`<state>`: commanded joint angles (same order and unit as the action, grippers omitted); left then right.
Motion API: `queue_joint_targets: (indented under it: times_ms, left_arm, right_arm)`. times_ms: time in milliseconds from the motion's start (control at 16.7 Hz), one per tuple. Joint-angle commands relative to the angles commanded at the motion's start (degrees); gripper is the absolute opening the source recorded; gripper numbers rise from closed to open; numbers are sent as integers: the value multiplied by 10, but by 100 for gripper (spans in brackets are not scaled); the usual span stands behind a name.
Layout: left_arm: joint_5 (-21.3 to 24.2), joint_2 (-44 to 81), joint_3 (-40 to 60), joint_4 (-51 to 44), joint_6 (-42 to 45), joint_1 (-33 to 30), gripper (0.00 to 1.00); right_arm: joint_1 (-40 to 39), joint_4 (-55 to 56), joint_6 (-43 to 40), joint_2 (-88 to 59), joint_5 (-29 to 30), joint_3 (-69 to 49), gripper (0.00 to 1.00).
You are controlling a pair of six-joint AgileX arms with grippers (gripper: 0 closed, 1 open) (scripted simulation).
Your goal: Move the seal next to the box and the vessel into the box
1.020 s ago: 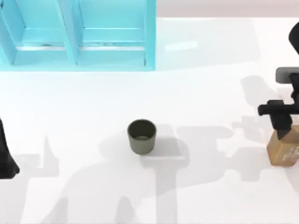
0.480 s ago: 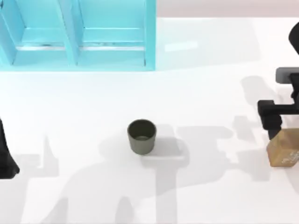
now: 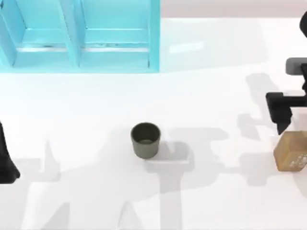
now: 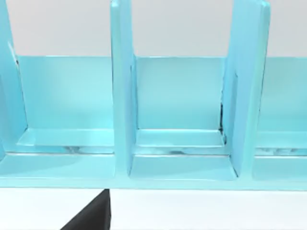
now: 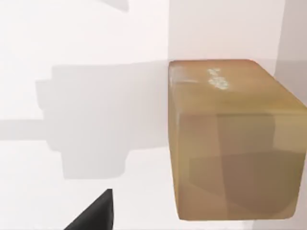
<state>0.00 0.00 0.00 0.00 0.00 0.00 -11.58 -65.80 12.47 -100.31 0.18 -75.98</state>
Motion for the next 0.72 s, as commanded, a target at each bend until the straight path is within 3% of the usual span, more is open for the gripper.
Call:
queue_joint_targets:
  times_ms: [420, 720]
  left_arm:
    - [0, 0, 0, 0, 0, 0, 100]
    - [0, 0, 0, 0, 0, 0, 100]
  right_arm:
    - [2, -152, -3, 15, 0, -138, 100]
    - [1, -165, -3, 15, 0, -149, 100]
